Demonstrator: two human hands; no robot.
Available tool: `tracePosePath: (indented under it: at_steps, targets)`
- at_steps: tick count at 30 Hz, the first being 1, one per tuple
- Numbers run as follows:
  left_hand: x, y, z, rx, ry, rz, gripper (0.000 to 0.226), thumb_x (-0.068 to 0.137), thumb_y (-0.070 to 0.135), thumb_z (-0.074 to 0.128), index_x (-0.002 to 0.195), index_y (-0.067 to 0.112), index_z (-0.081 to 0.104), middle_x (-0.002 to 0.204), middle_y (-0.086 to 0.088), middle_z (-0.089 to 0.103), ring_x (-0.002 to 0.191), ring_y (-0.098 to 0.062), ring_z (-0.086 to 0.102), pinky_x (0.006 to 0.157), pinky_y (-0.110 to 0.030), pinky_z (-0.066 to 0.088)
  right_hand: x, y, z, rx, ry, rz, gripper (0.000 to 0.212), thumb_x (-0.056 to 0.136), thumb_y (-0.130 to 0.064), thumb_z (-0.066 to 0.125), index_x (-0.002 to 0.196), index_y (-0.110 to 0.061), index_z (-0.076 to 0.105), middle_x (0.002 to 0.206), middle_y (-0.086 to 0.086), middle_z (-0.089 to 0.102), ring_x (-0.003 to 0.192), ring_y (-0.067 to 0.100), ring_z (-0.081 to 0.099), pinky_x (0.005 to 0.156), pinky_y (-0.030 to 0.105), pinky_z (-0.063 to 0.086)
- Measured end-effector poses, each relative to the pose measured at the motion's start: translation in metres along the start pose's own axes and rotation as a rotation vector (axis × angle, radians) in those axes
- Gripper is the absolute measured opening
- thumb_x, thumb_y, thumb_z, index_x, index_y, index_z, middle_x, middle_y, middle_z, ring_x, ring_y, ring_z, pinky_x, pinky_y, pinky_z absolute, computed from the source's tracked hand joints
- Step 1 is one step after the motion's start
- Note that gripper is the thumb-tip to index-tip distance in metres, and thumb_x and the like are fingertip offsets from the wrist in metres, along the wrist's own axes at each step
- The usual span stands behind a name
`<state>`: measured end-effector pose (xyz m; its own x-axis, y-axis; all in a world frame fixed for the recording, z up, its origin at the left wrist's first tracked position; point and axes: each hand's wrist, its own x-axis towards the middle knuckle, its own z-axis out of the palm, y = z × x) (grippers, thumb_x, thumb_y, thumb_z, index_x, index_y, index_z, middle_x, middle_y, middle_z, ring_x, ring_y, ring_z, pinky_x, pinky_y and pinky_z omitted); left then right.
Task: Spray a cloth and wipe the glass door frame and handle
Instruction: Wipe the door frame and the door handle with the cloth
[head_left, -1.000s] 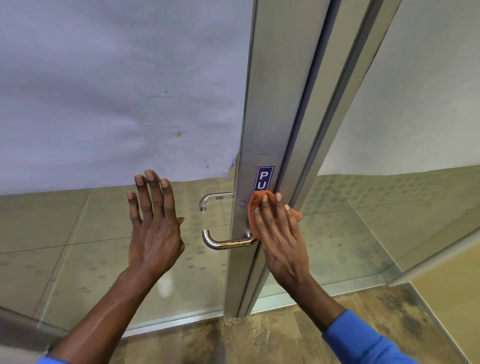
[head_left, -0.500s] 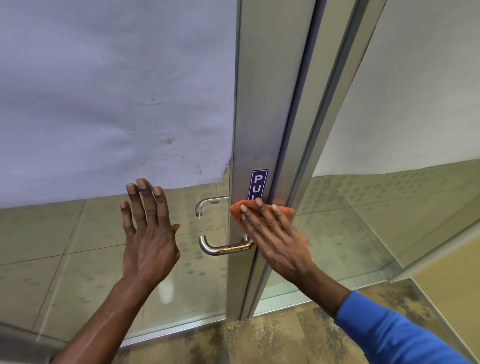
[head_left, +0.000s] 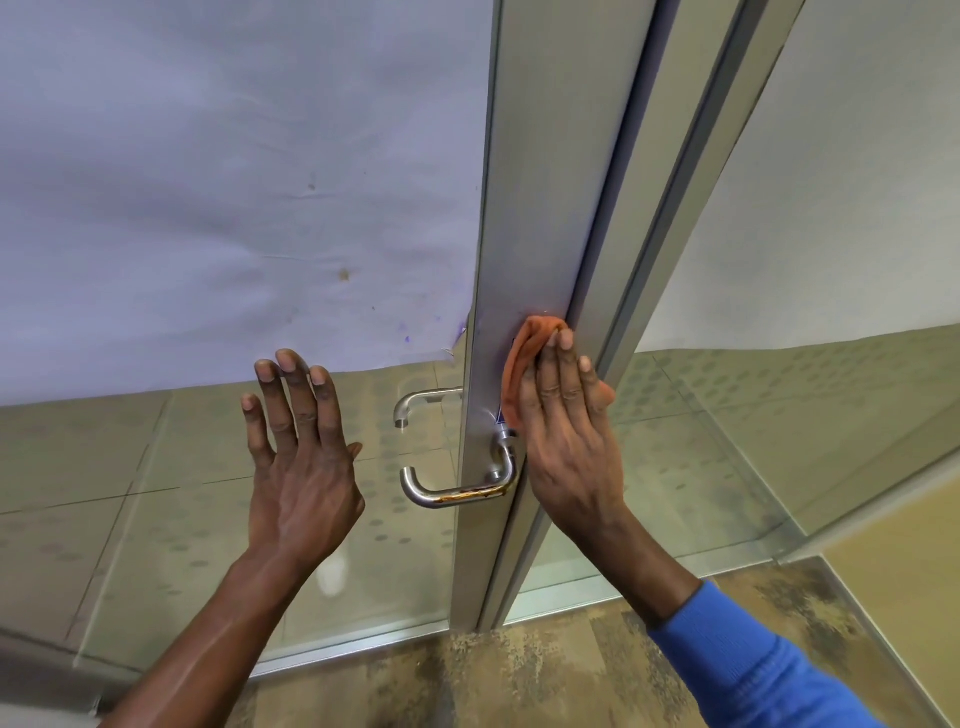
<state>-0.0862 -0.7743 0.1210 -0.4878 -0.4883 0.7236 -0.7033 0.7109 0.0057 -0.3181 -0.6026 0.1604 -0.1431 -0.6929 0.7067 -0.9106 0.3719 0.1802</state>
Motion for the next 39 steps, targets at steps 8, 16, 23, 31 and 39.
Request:
tracePosePath:
  at_steps: [8, 16, 23, 31, 39]
  targets:
    - [0.001, 0.002, -0.003, -0.01, -0.018, -0.013, 0.126, 0.094, 0.012, 0.081, 0.176, -0.002, -0.014, 0.183, -0.023, -0.031, 0.171, -0.043, -0.031, 0.138, -0.054, -0.022, -0.064, 0.005, 0.018, -0.019, -0.225, -0.146, 0.058, 0.109, -0.006, 0.025, 0.165, 0.008, 0.03, 0.175, 0.03, 0.019, 0.165, 0.042, 0.02, 0.134, 0.053, 0.02]
    - [0.001, 0.003, -0.005, 0.002, -0.018, -0.01, 0.129, 0.094, 0.011, 0.081, 0.176, 0.0, -0.018, 0.182, -0.023, -0.033, 0.171, -0.042, -0.031, 0.139, -0.054, -0.02, 0.017, -0.019, 0.011, 0.11, 0.134, 0.101, 0.104, 0.091, -0.004, 0.075, 0.168, 0.011, 0.007, 0.178, 0.032, -0.005, 0.168, 0.047, 0.0, 0.138, 0.054, 0.003]
    - [0.001, 0.002, -0.008, 0.013, -0.018, 0.002, 0.13, 0.094, 0.011, 0.082, 0.175, -0.001, -0.02, 0.181, -0.023, -0.035, 0.171, -0.042, -0.033, 0.139, -0.054, -0.021, -0.027, 0.018, 0.028, -0.021, -0.108, -0.504, 0.071, 0.108, -0.009, 0.042, 0.17, 0.005, 0.011, 0.181, 0.024, -0.005, 0.17, 0.038, -0.003, 0.139, 0.05, -0.006]
    - [0.0, 0.002, -0.006, 0.002, -0.013, 0.0, 0.129, 0.094, 0.011, 0.081, 0.175, -0.001, -0.019, 0.182, -0.023, -0.034, 0.17, -0.042, -0.033, 0.139, -0.054, -0.022, -0.012, 0.047, 0.012, -0.053, -0.122, -0.524, 0.06, 0.112, -0.005, 0.026, 0.171, 0.001, 0.015, 0.182, 0.019, 0.006, 0.169, 0.04, 0.005, 0.139, 0.05, -0.003]
    - [0.001, 0.002, -0.006, -0.018, -0.022, -0.004, 0.128, 0.095, 0.011, 0.08, 0.175, 0.0, -0.021, 0.181, -0.022, -0.036, 0.169, -0.042, -0.035, 0.138, -0.055, -0.022, -0.009, 0.016, 0.012, 0.063, -0.056, -0.418, 0.068, 0.11, -0.009, 0.048, 0.169, 0.005, 0.017, 0.181, 0.024, 0.008, 0.168, 0.043, 0.007, 0.139, 0.053, 0.004]
